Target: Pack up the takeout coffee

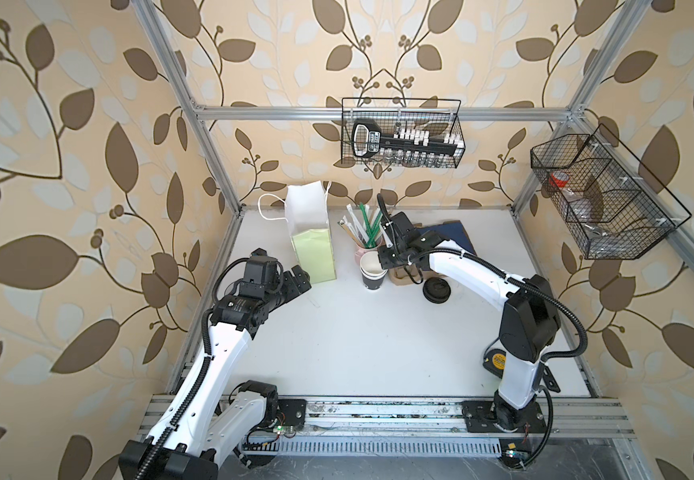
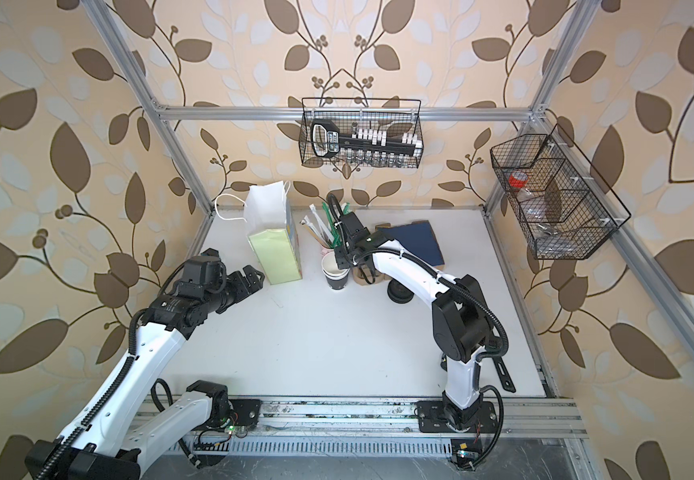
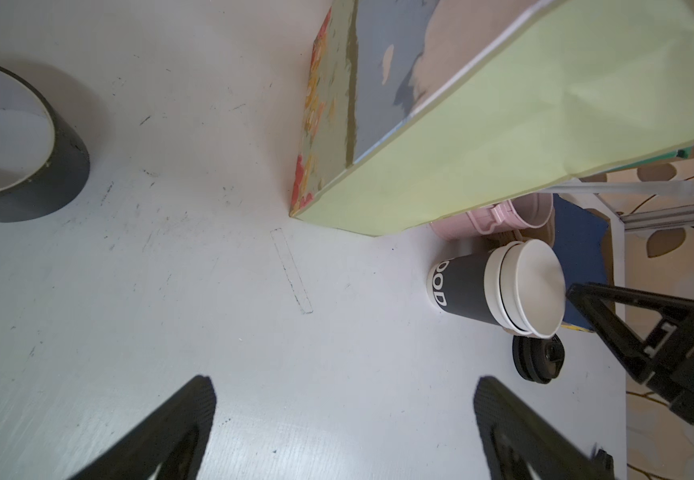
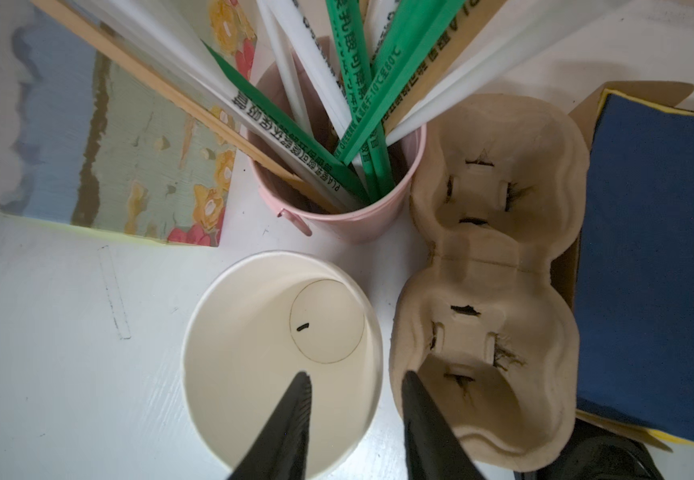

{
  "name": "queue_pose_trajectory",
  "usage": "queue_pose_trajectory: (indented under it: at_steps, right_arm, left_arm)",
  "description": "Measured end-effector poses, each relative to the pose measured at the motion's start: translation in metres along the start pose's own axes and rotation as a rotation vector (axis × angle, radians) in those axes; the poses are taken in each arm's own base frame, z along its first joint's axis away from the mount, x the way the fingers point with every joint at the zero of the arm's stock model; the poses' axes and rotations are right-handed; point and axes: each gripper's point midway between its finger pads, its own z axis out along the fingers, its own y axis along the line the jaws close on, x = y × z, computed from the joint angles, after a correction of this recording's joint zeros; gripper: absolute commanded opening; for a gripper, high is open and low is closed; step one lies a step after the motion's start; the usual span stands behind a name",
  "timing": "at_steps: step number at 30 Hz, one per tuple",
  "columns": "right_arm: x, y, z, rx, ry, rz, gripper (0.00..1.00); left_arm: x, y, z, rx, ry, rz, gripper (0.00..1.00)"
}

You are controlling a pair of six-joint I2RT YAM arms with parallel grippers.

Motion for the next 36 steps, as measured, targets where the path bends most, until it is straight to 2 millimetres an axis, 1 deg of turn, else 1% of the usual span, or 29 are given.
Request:
queue_pose_trajectory:
  at_steps: [8, 14, 21, 27, 34, 36]
  right_arm:
    - [0.000, -0.003, 0.009, 0.000, 0.025, 0.008, 0.35]
    - [0.004, -0.001, 0.016, -0.002, 0.052, 0.004, 0.30]
    - [0.007, 0.003, 0.022, 0.000, 0.071, 0.001, 0.20]
    - [0.005, 0.003, 0.020, 0.002, 0.072, 0.003, 0.13]
    - [0.003, 0.004, 0.017, 0.003, 0.074, 0.004, 0.00]
    - [0.001, 0.005, 0.015, 0.001, 0.069, 0.004, 0.00]
  left_arm:
    - [0.001, -0.001, 0.001, 0.005, 0.008, -0.001, 0.99]
    - [0.003, -0.003, 0.001, 0.019, 0.019, -0.001, 0.99]
    - [0.004, -0.004, 0.001, 0.025, 0.026, -0.002, 0.99]
    - [0.007, -0.005, 0.004, 0.032, 0.050, -0.004, 0.99]
    - [0.007, -0.004, 0.005, 0.030, 0.053, -0.008, 0.99]
    - [0.008, -0.004, 0.005, 0.030, 0.055, -0.009, 0.99]
